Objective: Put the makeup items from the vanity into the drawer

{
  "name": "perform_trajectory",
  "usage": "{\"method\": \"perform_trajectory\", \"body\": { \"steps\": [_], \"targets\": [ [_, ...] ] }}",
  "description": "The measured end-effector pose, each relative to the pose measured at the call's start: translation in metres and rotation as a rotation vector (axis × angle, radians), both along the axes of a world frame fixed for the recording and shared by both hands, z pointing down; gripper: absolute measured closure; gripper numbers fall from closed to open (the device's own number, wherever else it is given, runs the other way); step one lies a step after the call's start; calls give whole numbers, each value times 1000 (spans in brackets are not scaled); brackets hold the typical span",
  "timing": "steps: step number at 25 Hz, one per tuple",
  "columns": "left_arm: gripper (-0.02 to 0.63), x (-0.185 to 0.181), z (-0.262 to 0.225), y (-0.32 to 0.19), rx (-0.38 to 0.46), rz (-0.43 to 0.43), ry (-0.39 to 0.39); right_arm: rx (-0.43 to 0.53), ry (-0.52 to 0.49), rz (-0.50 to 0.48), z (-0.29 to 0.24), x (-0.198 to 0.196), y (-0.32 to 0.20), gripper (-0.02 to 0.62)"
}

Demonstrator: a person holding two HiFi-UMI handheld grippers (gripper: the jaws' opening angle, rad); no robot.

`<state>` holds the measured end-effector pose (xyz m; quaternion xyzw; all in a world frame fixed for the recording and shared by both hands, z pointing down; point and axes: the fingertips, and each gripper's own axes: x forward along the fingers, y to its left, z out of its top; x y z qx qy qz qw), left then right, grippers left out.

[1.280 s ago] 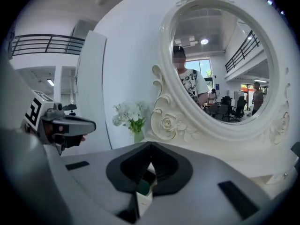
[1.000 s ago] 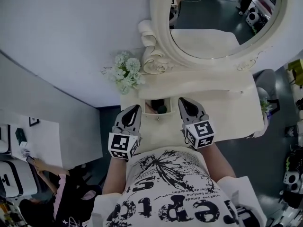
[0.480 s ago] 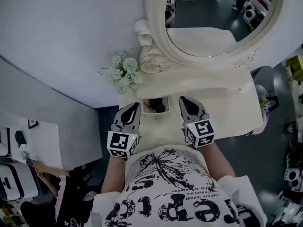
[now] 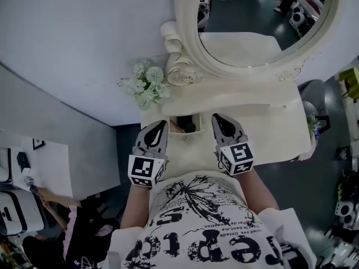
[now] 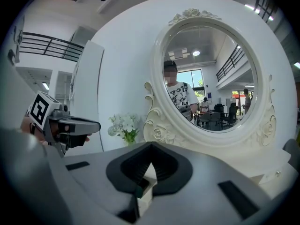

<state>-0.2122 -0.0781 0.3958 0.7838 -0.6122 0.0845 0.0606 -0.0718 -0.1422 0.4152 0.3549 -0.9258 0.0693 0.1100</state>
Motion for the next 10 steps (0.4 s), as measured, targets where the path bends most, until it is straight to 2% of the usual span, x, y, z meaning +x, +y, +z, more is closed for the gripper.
{"method": "perform_trajectory", "body": {
  "steps": [10],
  "targets": [
    [586, 2, -1, 1, 1, -9, 4, -1, -8, -14, -1, 0, 2, 578]
  ]
}}
